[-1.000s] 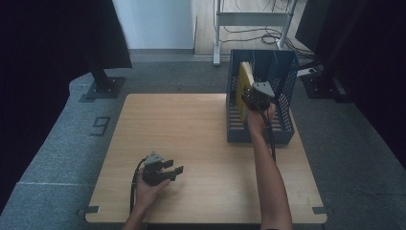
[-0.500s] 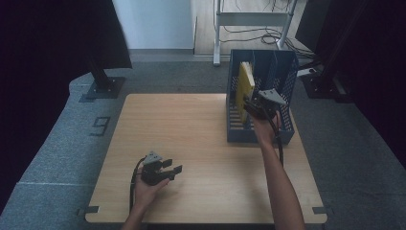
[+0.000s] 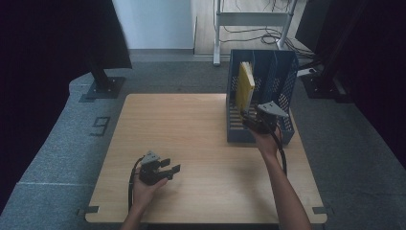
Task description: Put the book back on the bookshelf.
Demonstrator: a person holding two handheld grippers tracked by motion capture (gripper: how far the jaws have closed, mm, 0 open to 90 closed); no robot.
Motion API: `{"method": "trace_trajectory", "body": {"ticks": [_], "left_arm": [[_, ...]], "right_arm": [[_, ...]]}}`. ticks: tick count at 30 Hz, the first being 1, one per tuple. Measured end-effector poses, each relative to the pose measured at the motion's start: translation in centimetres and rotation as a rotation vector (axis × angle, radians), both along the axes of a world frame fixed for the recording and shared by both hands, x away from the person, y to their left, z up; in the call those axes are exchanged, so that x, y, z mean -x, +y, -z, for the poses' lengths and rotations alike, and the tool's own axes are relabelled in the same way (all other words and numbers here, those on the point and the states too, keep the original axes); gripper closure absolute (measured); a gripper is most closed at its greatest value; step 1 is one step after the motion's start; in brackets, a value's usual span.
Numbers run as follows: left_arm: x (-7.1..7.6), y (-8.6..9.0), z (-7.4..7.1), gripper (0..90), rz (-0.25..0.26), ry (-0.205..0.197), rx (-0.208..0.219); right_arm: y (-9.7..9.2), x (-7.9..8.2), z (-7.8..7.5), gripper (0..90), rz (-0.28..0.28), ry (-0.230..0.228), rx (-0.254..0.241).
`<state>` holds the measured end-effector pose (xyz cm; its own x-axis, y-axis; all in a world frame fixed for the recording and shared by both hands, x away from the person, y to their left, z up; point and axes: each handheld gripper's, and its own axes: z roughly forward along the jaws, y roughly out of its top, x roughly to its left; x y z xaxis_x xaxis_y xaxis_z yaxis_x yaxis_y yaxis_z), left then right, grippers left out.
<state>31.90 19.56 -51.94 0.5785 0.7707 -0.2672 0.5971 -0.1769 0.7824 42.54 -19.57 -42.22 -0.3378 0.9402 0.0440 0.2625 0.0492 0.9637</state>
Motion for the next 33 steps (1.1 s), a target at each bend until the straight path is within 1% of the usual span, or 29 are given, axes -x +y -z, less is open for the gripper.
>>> {"method": "trace_trajectory", "body": {"ticks": [1,2,4,5,7,9,10,12,15,17,27,33], "left_arm": [[0.0,0.0,0.0,40.6,0.003,-0.001,-0.002],[0.0,0.0,0.0,40.7,0.002,0.0,-0.003],[0.0,0.0,0.0,40.7,0.002,0.001,-0.004],[0.0,0.1,0.1,40.7,0.005,0.002,-0.008],[0.0,0.0,0.1,40.7,0.003,0.003,-0.008],[0.0,-0.1,0.1,40.7,0.0,0.003,-0.011],[0.0,-0.1,0.2,40.6,0.001,0.002,-0.012],[0.1,-0.1,0.2,40.7,0.002,0.002,-0.015],[0.1,-0.2,0.3,40.6,0.002,0.006,-0.017],[0.1,-0.2,0.3,40.6,0.002,0.005,-0.018],[0.1,-0.1,0.5,40.5,0.0,0.011,-0.02],[0.1,-0.2,0.5,40.5,0.001,0.012,-0.02]], "right_arm": [[-0.1,0.5,0.2,37.7,-0.011,0.005,-0.005],[-0.1,0.7,0.3,37.7,-0.014,0.007,-0.007],[-0.2,1.5,0.6,37.9,-0.022,-0.001,-0.015],[-0.3,1.9,0.8,38.0,-0.03,0.007,-0.015],[-0.4,2.5,1.2,38.2,-0.035,0.003,-0.008],[-0.5,3.0,1.5,38.3,-0.039,0.009,0.003],[-0.6,3.2,1.7,38.4,-0.042,0.01,0.001],[-0.6,3.7,2.0,38.6,-0.05,0.016,-0.005],[-0.5,4.8,2.7,38.7,-0.068,0.026,0.01],[-0.4,5.4,3.1,38.7,-0.084,0.034,0.028],[0.1,8.6,5.5,38.9,-0.149,0.068,0.035],[0.1,10.0,7.1,39.0,-0.175,0.101,0.043]]}}
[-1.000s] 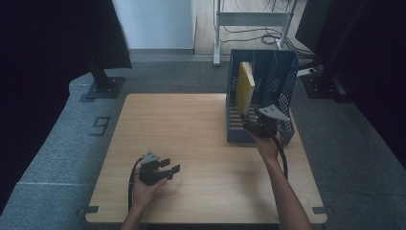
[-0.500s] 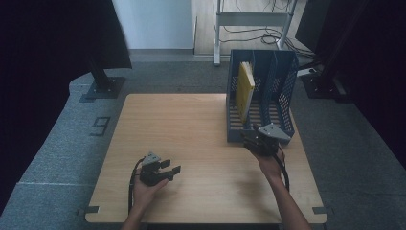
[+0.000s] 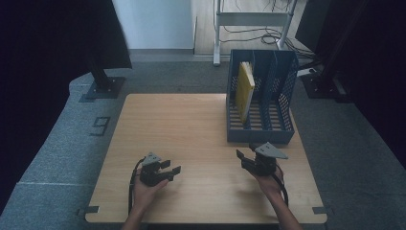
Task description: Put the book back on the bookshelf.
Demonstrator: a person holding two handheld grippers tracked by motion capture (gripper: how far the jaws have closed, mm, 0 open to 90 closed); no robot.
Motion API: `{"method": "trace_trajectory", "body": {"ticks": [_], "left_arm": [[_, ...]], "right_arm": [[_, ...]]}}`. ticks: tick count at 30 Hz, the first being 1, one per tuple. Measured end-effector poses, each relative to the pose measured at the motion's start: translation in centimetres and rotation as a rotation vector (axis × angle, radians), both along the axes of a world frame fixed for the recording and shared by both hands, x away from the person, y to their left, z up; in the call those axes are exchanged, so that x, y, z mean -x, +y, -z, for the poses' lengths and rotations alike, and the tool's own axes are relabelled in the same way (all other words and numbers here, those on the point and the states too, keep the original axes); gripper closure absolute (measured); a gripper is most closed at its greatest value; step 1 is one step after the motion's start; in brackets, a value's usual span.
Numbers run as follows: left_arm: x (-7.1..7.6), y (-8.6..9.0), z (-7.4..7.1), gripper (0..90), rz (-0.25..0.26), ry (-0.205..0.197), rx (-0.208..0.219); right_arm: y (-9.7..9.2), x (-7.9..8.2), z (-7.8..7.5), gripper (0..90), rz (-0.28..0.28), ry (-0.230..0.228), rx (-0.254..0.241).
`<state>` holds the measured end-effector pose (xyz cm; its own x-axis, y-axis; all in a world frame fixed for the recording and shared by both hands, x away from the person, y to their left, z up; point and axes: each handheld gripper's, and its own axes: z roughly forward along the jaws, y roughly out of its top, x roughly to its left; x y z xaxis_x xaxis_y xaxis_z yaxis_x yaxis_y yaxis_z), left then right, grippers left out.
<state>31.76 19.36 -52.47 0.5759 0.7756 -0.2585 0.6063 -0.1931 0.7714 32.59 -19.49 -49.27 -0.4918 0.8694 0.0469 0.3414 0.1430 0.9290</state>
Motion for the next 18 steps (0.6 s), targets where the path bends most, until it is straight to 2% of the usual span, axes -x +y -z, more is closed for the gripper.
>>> {"method": "trace_trajectory", "body": {"ticks": [6,9,12,18], "left_arm": [[0.1,0.1,0.0,40.5,-0.001,0.002,0.006],[-0.1,0.2,0.3,40.5,-0.012,0.01,0.007],[-0.2,0.2,0.4,40.5,-0.012,0.013,-0.006],[-0.1,0.0,0.3,40.5,-0.005,0.007,-0.006]], "right_arm": [[-0.5,0.8,0.9,39.1,-0.007,0.021,-0.018],[-0.8,1.2,1.5,39.1,-0.008,0.035,-0.046],[-0.8,1.4,2.2,39.1,-0.016,0.047,-0.014],[-0.8,1.6,3.0,39.1,-0.023,0.072,-0.007]]}}
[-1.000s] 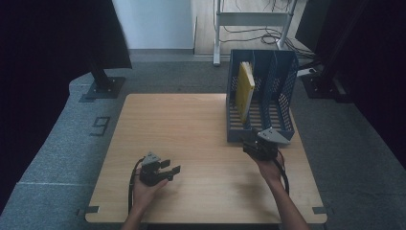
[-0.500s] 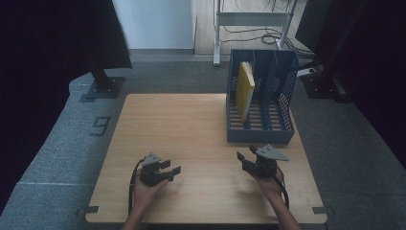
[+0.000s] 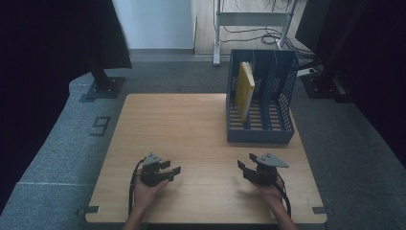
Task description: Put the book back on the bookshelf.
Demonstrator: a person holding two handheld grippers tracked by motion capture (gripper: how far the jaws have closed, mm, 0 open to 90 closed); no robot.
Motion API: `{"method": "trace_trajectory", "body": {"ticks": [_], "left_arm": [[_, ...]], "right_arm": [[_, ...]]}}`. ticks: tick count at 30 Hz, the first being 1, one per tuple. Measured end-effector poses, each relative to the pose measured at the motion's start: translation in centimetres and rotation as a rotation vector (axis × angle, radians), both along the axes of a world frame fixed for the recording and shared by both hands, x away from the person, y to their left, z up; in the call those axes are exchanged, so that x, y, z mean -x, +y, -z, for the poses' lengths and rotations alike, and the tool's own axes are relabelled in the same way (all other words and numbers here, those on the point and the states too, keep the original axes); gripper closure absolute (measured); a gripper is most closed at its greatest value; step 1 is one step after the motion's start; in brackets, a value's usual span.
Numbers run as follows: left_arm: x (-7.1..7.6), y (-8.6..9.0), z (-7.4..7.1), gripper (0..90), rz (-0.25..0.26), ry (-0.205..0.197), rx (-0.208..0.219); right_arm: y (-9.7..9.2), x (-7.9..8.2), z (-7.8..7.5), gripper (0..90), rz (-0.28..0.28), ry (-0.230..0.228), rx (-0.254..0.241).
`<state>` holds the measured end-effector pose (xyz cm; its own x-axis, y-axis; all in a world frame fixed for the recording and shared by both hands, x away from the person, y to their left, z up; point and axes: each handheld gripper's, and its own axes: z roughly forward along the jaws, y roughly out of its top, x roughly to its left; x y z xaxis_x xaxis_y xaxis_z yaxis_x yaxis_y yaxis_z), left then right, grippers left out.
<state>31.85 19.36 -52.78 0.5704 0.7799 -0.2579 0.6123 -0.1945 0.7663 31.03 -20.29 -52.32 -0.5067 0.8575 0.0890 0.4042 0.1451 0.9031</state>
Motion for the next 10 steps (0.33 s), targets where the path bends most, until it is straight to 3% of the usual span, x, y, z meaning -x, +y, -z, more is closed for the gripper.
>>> {"method": "trace_trajectory", "body": {"ticks": [10], "left_arm": [[-0.11,0.07,0.09,40.5,-0.004,0.002,0.001]], "right_arm": [[0.16,-0.32,0.44,38.0,0.001,0.01,0.015]]}}
